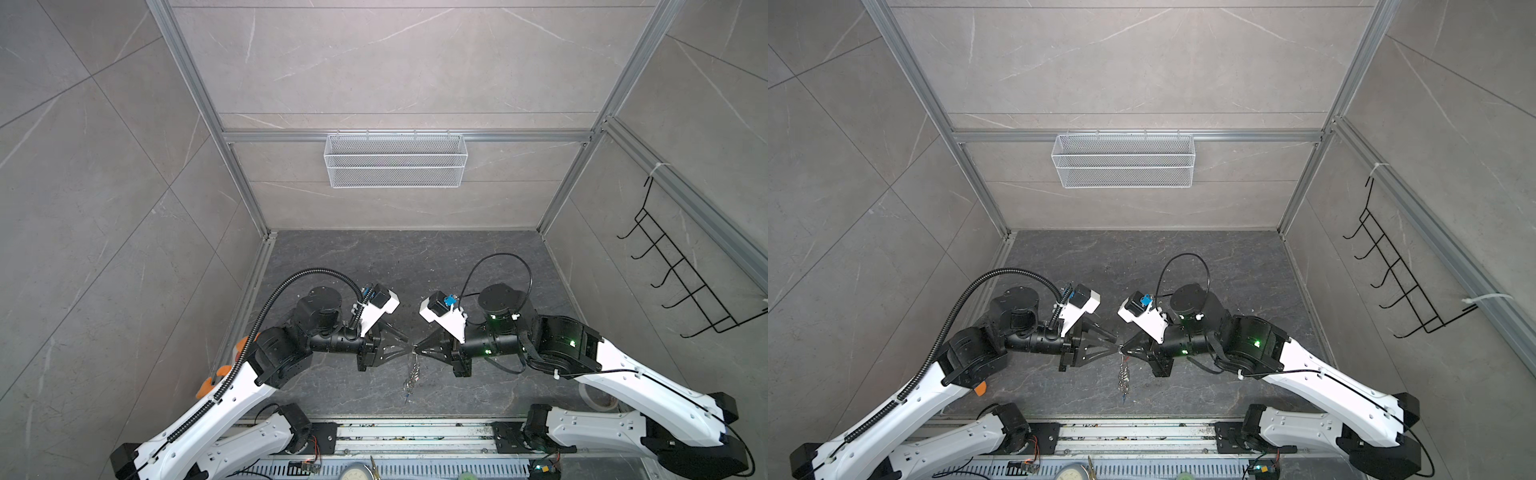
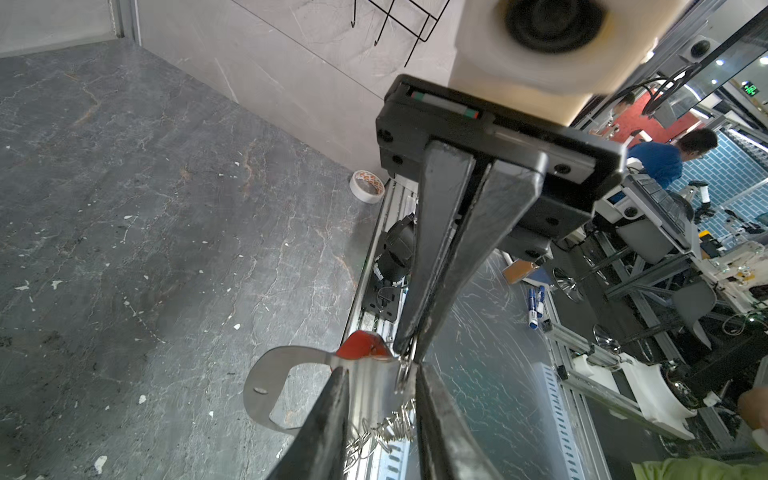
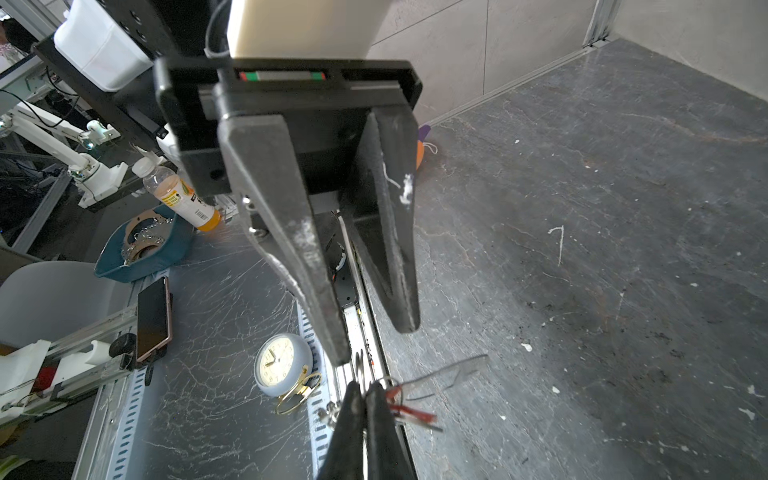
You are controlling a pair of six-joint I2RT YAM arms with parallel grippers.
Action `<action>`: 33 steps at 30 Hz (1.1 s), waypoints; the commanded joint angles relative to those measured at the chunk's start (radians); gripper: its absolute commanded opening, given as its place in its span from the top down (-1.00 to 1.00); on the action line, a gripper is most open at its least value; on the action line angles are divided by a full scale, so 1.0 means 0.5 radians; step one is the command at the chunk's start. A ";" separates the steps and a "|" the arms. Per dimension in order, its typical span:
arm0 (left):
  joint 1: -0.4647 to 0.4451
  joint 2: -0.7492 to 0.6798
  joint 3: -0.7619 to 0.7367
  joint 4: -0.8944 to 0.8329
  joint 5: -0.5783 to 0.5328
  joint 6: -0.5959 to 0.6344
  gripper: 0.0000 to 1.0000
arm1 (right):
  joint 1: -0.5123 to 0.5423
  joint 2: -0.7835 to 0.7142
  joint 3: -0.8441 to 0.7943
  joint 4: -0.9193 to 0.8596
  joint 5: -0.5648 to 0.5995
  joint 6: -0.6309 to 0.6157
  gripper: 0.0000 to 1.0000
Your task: Remove the keys from the keyring
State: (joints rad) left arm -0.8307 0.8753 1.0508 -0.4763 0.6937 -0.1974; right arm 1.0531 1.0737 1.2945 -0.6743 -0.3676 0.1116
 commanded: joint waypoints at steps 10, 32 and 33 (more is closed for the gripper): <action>-0.004 0.013 0.095 -0.006 0.178 0.107 0.48 | -0.008 0.063 0.093 0.009 -0.068 -0.018 1.00; -0.005 -0.132 -0.075 0.321 0.175 0.061 1.00 | -0.009 -0.109 -0.072 0.289 0.053 0.002 0.24; -0.004 -0.158 -0.090 0.346 0.176 0.053 1.00 | -0.008 -0.157 -0.121 0.332 0.082 -0.004 0.17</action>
State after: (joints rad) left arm -0.8310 0.8314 1.0149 -0.4057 0.7700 -0.1638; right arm 1.0447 1.0607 1.2667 -0.6067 -0.3660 0.1181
